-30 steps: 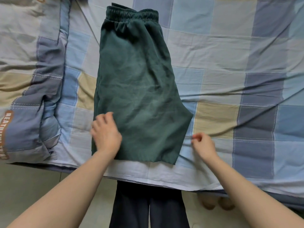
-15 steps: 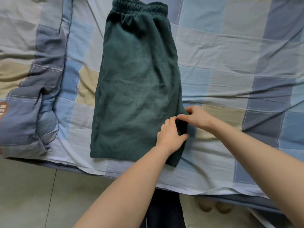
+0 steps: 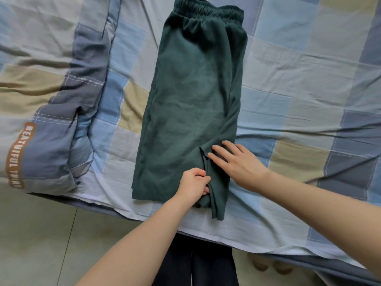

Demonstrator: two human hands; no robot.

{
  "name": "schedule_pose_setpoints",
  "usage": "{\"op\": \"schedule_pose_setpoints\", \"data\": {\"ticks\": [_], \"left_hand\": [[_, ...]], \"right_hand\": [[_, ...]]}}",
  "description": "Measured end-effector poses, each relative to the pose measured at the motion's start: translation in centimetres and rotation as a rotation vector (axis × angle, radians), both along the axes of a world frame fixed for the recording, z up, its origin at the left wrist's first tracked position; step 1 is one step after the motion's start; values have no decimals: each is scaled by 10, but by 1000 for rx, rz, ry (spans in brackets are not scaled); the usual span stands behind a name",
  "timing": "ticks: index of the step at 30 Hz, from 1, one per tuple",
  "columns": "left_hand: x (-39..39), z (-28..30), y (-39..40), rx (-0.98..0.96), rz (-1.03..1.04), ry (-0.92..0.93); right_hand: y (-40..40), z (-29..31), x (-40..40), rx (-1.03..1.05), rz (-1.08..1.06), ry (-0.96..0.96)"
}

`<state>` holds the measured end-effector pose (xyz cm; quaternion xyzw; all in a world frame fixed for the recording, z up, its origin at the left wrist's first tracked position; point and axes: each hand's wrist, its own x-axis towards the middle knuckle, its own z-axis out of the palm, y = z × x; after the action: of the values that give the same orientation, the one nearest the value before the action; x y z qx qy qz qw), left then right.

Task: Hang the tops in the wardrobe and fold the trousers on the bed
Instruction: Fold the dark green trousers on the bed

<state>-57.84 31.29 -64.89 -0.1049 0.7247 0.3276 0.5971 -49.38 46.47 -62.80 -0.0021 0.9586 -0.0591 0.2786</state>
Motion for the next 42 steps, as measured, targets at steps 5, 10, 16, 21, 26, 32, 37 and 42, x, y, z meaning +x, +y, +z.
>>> {"op": "schedule_pose_setpoints", "data": {"ticks": [5, 10, 16, 21, 26, 32, 37, 42], "left_hand": [[-28, 5, -14, 99, -85, 36], [-54, 6, -42, 127, -847, 178], [-129, 10, -69, 697, -1683, 1044], [-214, -2, -72, 450, -2084, 1280], [-219, -25, -43, 686, -2292, 1322], [-219, -33, -41, 793, -2294, 1320], [-207, -30, -49, 705, -2236, 1295], [-195, -5, -64, 622, -2097, 982]], "right_hand": [[-7, -9, 8, 178, 46, 126], [-15, -17, 9, 199, 142, 125], [-15, -39, 11, 184, 248, 171], [-14, -50, 15, 162, 237, 188], [-16, -53, 21, 124, 274, 240], [3, -54, 15, 83, 439, 304], [3, -55, 13, -38, 322, 274], [12, -38, 17, -237, 270, 45]]}}
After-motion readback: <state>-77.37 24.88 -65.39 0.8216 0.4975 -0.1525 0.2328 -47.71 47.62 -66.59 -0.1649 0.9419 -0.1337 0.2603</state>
